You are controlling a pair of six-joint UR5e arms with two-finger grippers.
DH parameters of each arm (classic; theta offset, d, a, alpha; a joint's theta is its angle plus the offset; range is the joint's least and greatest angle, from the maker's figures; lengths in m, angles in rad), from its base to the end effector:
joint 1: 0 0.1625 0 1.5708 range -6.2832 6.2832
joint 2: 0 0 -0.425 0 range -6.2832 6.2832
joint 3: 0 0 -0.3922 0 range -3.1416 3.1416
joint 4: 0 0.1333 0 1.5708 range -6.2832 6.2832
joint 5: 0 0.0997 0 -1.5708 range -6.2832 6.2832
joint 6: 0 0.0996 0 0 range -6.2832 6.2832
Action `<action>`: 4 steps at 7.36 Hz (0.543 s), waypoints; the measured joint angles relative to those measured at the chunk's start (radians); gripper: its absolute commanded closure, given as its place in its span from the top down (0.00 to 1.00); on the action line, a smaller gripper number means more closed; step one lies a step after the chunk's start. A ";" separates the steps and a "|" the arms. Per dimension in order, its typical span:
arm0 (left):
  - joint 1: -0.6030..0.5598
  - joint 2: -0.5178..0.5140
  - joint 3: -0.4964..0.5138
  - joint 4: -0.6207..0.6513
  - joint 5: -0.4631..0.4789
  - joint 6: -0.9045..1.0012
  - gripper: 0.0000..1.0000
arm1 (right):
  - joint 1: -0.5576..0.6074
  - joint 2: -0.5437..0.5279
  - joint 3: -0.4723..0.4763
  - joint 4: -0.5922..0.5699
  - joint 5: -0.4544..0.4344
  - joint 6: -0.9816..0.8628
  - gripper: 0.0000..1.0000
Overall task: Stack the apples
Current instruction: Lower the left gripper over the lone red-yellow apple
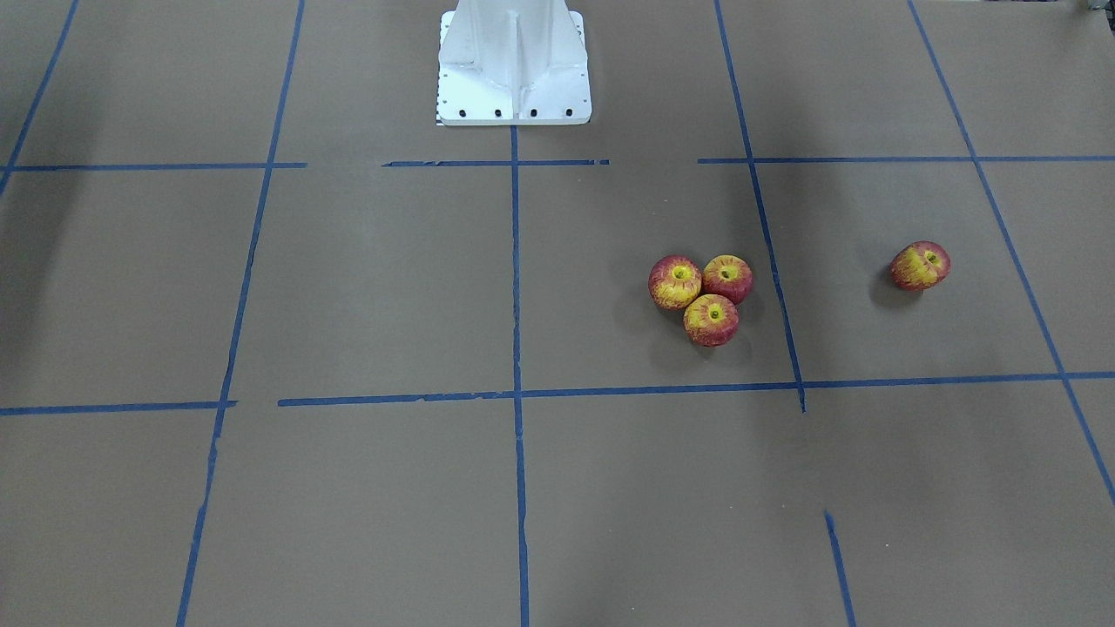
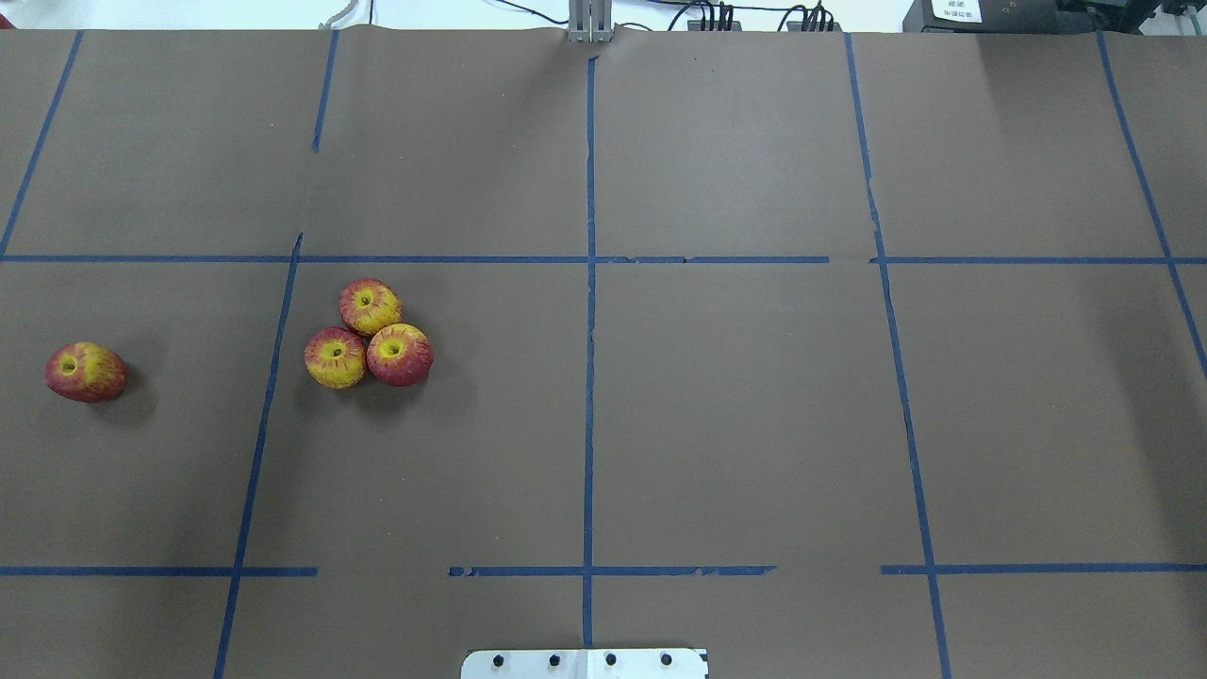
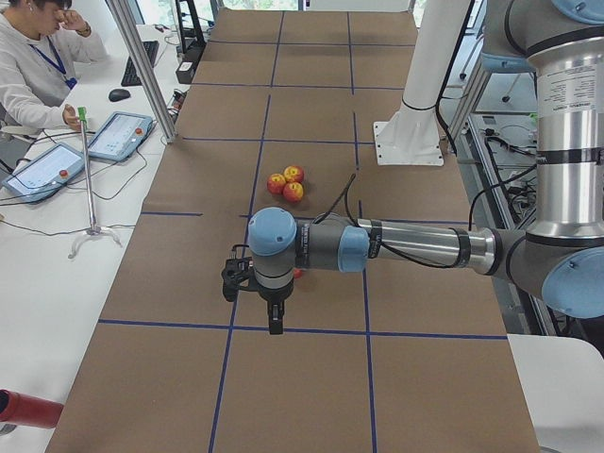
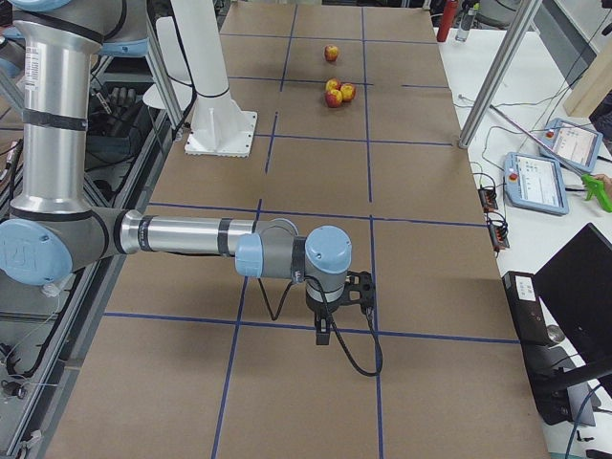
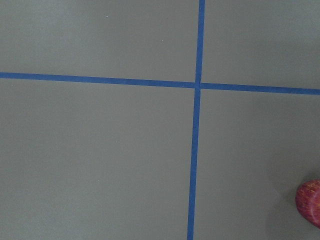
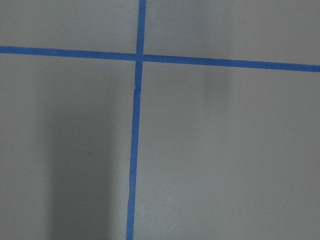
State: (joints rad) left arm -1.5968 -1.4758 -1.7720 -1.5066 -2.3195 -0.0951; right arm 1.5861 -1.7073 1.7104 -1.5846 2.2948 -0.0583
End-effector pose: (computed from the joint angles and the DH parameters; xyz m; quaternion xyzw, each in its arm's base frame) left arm -0.0772 -0.4505 0.6127 0.0069 0.3660 -0.0486 0.9293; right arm 0.0739 -0.4322 0.6580 0.0080 -0.3541 -0.0182 0.9350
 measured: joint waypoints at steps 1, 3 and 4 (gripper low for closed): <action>0.000 -0.017 0.000 0.021 -0.002 0.000 1.00 | 0.000 0.000 0.000 0.000 0.000 0.000 1.00; 0.001 -0.038 -0.009 0.033 -0.007 -0.002 1.00 | 0.000 0.000 0.000 0.000 0.000 0.000 1.00; 0.010 -0.046 -0.011 0.033 -0.011 -0.004 1.00 | 0.000 0.000 0.000 0.000 0.000 0.000 1.00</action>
State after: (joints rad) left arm -1.5870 -1.5218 -1.7826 -1.4738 -2.3306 -0.0987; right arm 1.5861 -1.7073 1.7104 -1.5846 2.2948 -0.0583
